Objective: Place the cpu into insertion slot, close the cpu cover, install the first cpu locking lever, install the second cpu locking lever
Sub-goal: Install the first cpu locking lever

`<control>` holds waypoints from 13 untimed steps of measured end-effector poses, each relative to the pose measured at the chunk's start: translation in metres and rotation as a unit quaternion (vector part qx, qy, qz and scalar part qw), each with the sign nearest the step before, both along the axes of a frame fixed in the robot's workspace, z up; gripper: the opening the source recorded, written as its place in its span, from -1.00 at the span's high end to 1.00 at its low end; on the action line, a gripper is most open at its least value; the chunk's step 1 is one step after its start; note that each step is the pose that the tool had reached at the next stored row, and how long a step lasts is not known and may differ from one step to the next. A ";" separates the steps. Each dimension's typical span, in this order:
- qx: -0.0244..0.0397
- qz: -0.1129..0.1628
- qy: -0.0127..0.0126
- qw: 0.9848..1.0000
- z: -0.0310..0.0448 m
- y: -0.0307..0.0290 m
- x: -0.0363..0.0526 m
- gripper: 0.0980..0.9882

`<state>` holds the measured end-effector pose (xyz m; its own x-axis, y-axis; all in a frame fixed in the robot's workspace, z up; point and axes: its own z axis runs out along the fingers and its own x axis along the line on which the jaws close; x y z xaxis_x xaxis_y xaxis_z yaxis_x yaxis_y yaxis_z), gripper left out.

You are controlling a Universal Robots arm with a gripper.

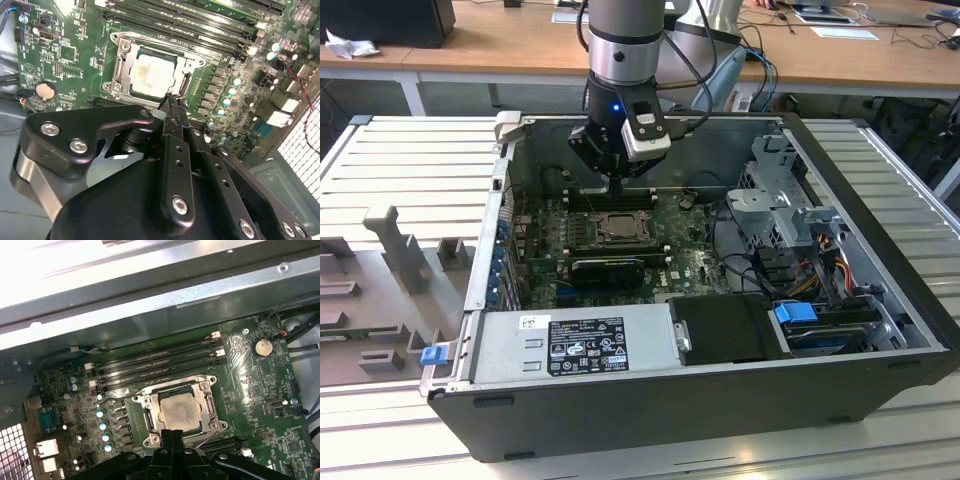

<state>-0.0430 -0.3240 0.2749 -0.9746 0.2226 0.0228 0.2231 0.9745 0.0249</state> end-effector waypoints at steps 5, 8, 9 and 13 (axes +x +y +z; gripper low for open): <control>0.000 0.033 0.000 0.999 0.0000 0.0000 0.0000 0.98; 0.000 0.055 0.000 0.999 0.0000 0.0000 0.0000 0.98; 0.000 0.064 0.000 0.998 0.0000 0.0000 0.0000 0.98; 0.000 0.089 0.000 0.996 -0.0001 0.0000 0.0000 0.98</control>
<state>-0.0430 -0.3240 0.2748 -0.9987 0.0463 0.0228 0.0468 0.9986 0.0249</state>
